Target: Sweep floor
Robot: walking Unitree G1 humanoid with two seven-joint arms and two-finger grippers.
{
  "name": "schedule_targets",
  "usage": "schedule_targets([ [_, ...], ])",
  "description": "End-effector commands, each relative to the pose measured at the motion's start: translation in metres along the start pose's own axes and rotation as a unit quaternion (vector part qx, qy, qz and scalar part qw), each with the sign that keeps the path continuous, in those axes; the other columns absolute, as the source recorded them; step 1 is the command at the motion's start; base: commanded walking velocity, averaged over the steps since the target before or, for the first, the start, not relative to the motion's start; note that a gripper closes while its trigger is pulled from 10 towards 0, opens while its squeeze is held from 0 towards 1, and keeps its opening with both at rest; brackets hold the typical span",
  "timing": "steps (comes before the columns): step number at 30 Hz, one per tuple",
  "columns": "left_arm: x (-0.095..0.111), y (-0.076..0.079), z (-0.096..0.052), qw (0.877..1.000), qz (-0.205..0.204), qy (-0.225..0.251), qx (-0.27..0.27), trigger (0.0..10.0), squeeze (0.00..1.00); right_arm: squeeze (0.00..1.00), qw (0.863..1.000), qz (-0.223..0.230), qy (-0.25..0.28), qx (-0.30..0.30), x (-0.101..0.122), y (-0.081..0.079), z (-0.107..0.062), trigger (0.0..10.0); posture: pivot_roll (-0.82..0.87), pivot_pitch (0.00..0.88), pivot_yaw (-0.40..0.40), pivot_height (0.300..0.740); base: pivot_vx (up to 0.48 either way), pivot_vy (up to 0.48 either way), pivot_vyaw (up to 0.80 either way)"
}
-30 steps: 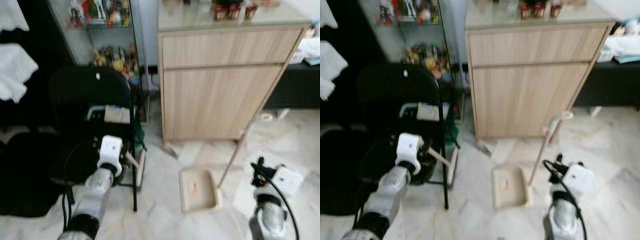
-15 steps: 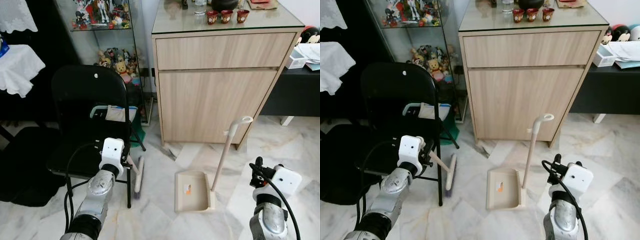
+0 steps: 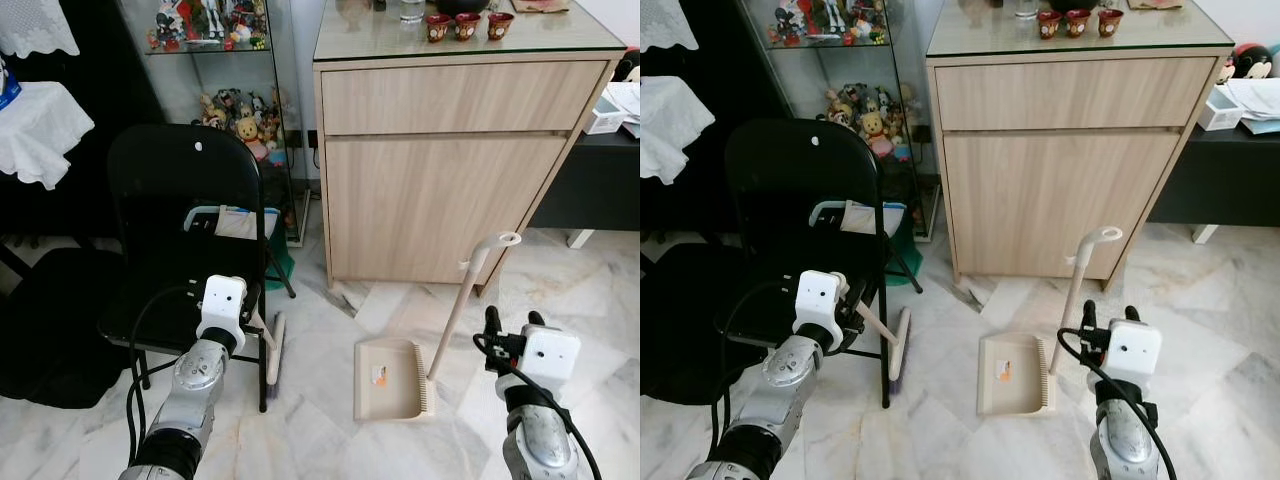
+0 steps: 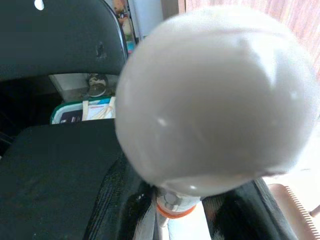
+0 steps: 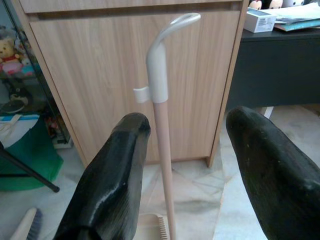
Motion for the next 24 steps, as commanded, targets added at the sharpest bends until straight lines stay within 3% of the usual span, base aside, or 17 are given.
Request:
schedule_targets([
  [1,0.0064,-0.0065,0.0013,1.0,0.001,0.017,0.009,10.0,0.0,0.0,1.0,0.004,-0.001,0.005,0.0013,-0.0011,-0.0029,10.0,-0.1,0.116,0.058,0.74,0.0,0.0,0.0],
  [4,0.0052,-0.0067,0.0001,1.0,0.007,0.016,0.007,10.0,0.0,0.0,1.0,0.003,-0.005,0.013,-0.0009,-0.0048,-0.0059,10.0,-0.1,0.118,0.062,0.74,0.0,0.0,0.0],
  [14,0.0056,-0.0084,-0.001,1.0,0.01,0.019,0.009,10.0,0.0,0.0,1.0,0.004,-0.008,0.026,-0.0011,-0.009,-0.0062,10.0,-0.1,0.112,0.066,0.74,0.0,-0.301,0.0],
  [24,0.0055,-0.0084,-0.0001,1.0,0.004,0.018,0.01,10.0,0.0,0.0,1.0,0.004,-0.011,0.029,-0.002,-0.0092,-0.0067,10.0,-0.1,0.098,0.068,0.74,0.0,0.0,0.0],
])
Point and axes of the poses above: a point about 5 cm out from each wrist's last joint towards the gripper, its own z axis pointing out of the wrist towards the gripper, its own x axis along the axis of the wrist's last joint, y = z × x, the point moved 2 cm from there along z, pointing out of the wrist towards the gripper, and after that the axes turned 6 degrees about z, right-handed, at the moved point
